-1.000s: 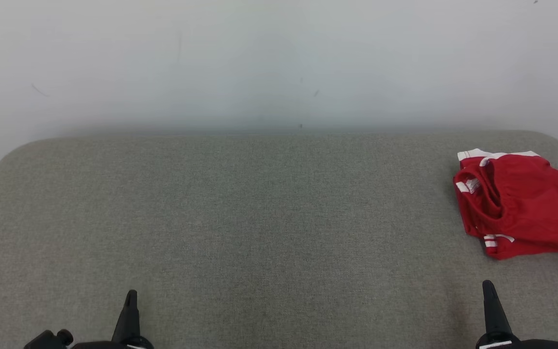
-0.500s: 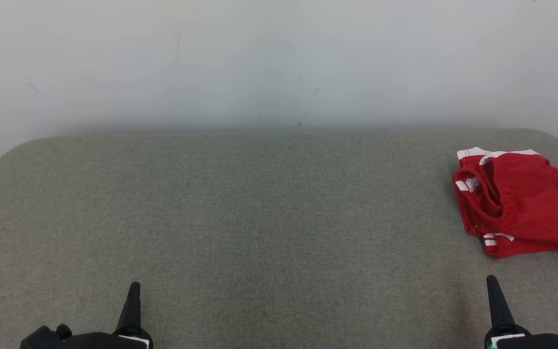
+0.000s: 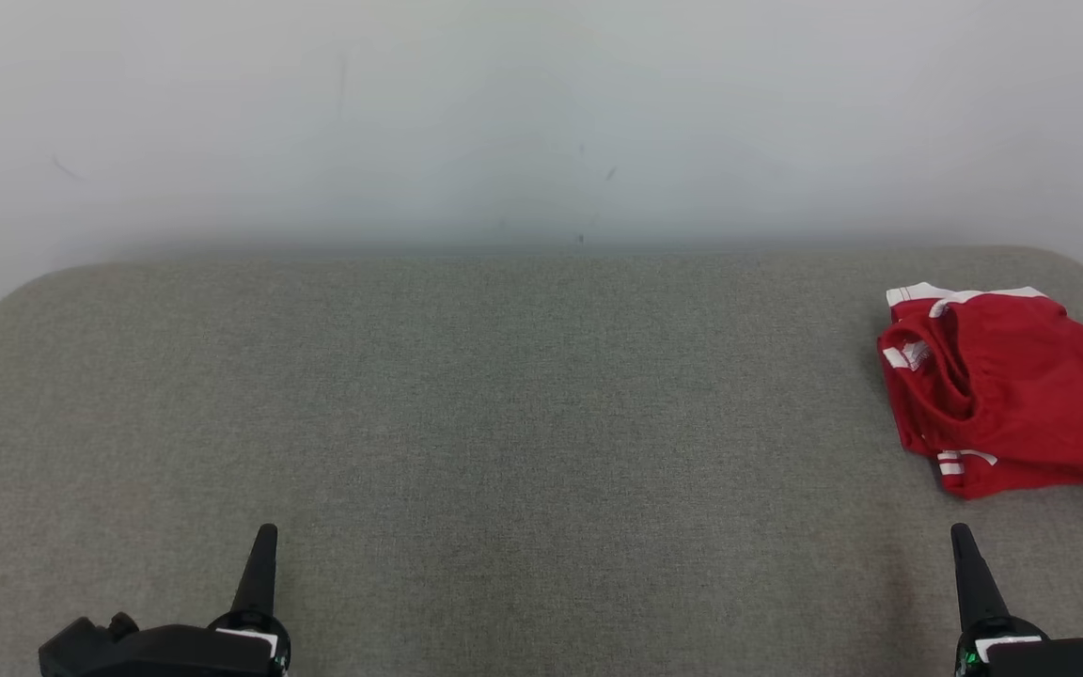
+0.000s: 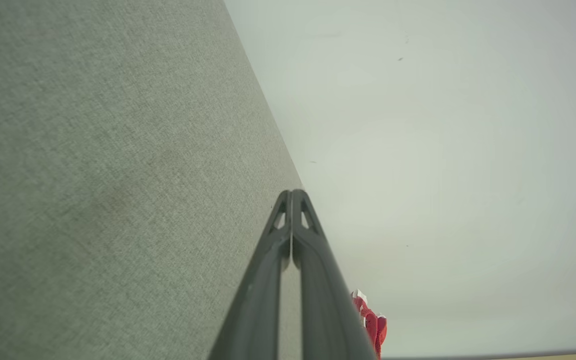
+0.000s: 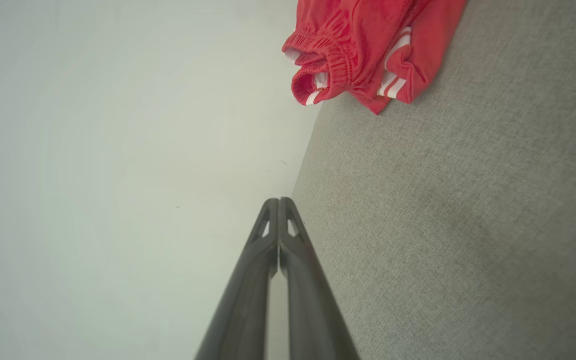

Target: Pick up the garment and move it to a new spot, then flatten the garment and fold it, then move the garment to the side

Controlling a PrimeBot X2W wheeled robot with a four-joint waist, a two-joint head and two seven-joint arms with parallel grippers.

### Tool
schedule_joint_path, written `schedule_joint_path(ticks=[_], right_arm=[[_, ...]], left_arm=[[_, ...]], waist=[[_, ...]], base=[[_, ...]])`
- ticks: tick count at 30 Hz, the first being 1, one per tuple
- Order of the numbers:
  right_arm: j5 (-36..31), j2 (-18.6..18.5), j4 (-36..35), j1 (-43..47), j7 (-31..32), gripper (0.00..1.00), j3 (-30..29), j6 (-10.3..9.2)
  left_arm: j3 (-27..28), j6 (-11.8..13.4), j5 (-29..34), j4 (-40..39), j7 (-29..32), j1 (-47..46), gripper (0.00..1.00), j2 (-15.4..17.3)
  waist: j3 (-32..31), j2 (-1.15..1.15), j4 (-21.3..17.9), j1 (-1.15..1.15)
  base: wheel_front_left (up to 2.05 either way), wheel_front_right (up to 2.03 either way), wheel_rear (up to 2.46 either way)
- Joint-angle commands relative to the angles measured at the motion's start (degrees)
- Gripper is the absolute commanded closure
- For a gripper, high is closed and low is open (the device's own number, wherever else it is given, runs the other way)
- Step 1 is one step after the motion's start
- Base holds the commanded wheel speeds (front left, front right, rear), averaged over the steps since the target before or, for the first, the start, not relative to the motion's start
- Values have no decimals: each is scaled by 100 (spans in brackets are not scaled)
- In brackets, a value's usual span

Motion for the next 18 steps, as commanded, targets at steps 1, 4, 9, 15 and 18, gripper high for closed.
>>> schedule_joint_path(ticks=[1, 4, 9, 15, 18], right_arm=[[138, -39, -52, -110, 26, 100, -32, -8], [283, -38, -53, -128, 65, 100, -55, -8], [509, -36, -54, -130, 130, 100, -93, -9], [785, -32, -56, -173, 210, 100, -137, -9], [898, -30, -57, -192, 240, 100, -158, -10]], left_arm=[[23, -17, -148, -12, 25, -102, 100, 25], [25, -35, -313, 0, 64, -146, 100, 26], [30, -61, -562, 20, 122, -186, 100, 27], [35, -76, -847, 48, 198, -252, 100, 28], [38, -93, -996, 58, 231, -280, 100, 28]], waist=[[2, 0, -1, 0], [8, 0, -4, 0], [17, 0, -8, 0], [28, 0, -14, 0], [33, 0, -17, 0]], base=[[0, 0, 0], [0, 0, 0], [0, 0, 0], [0, 0, 0], [0, 0, 0]])
